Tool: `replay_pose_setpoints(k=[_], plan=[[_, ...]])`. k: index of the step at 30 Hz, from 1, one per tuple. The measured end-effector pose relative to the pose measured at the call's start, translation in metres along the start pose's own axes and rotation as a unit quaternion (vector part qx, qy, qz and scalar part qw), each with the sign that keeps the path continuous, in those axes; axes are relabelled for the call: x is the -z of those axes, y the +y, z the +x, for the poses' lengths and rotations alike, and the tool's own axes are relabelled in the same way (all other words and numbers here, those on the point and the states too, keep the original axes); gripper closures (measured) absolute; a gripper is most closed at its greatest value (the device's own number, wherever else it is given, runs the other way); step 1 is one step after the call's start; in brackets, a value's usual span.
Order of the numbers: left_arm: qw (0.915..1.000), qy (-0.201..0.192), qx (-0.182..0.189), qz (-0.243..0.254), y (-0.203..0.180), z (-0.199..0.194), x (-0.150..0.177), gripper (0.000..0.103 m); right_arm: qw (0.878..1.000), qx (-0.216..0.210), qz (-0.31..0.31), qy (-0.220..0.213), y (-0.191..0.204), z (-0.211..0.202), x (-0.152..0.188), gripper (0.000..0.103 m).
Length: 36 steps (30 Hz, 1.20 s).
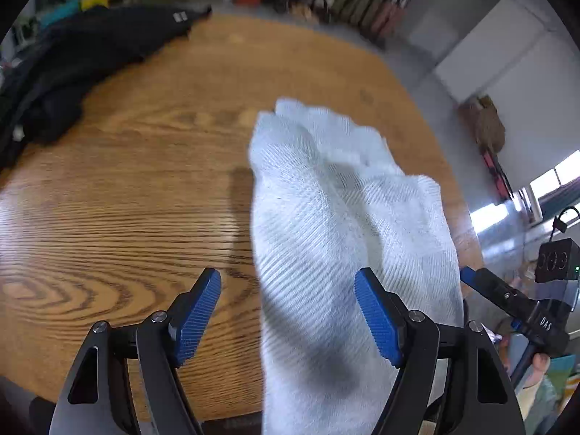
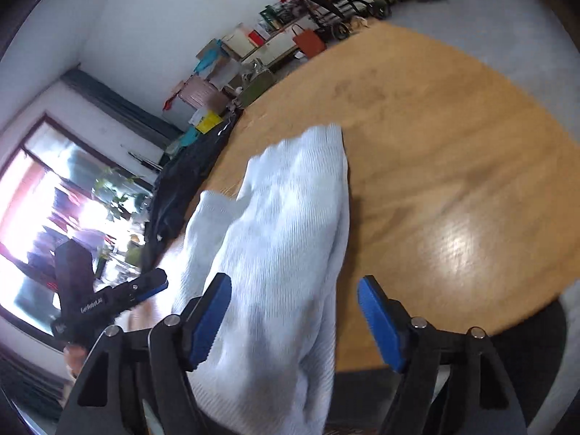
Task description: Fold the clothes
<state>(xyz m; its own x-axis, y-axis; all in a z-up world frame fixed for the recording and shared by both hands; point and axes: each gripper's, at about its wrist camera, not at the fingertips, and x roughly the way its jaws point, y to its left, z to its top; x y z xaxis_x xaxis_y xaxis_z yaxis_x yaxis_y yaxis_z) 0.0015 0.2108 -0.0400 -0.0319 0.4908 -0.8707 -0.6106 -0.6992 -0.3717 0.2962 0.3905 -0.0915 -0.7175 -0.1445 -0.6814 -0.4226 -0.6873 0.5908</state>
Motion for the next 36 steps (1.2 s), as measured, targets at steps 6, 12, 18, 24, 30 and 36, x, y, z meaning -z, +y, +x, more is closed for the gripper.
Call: replay_pose_setpoints(k=[6, 12, 18, 24, 30, 36], plan=[[0.9986, 0.032, 0.029, -0.031, 0.004, 0.031, -0.023, 0.026, 0.999, 0.006, -0.018, 0.042, 0.016, 0.043, -0.026, 0.024], [0.9987, 0.009, 0.021, -0.046, -0.002, 0.049, -0.027, 0.028, 0.999, -0.019, 0.012, 0.045, 0.008, 0.073, -0.044, 0.028], [0.9960, -0.074, 0.025, -0.042, -0.014, 0.031, -0.019, 0.079, 1.000, -0.001, -0.007, 0.017, 0.009, 0.068, -0.046, 0.077], [0.9886, -0.132, 0.072, -0.007, -0.025, 0.008, -0.016, 0.087, 0.999, -0.031, -0.025, -0.030, 0.019, 0.045, -0.047, 0.085], [0.9781, -0.164, 0.129, -0.004, -0.031, 0.002, -0.050, 0.088, 0.995, -0.035, -0.067, -0.069, 0.039, 0.027, -0.061, 0.086], [0.9790, -0.167, 0.116, -0.003, -0.023, 0.002, -0.085, 0.088, 0.992, -0.026, -0.081, -0.099, 0.046, 0.022, -0.097, 0.086]])
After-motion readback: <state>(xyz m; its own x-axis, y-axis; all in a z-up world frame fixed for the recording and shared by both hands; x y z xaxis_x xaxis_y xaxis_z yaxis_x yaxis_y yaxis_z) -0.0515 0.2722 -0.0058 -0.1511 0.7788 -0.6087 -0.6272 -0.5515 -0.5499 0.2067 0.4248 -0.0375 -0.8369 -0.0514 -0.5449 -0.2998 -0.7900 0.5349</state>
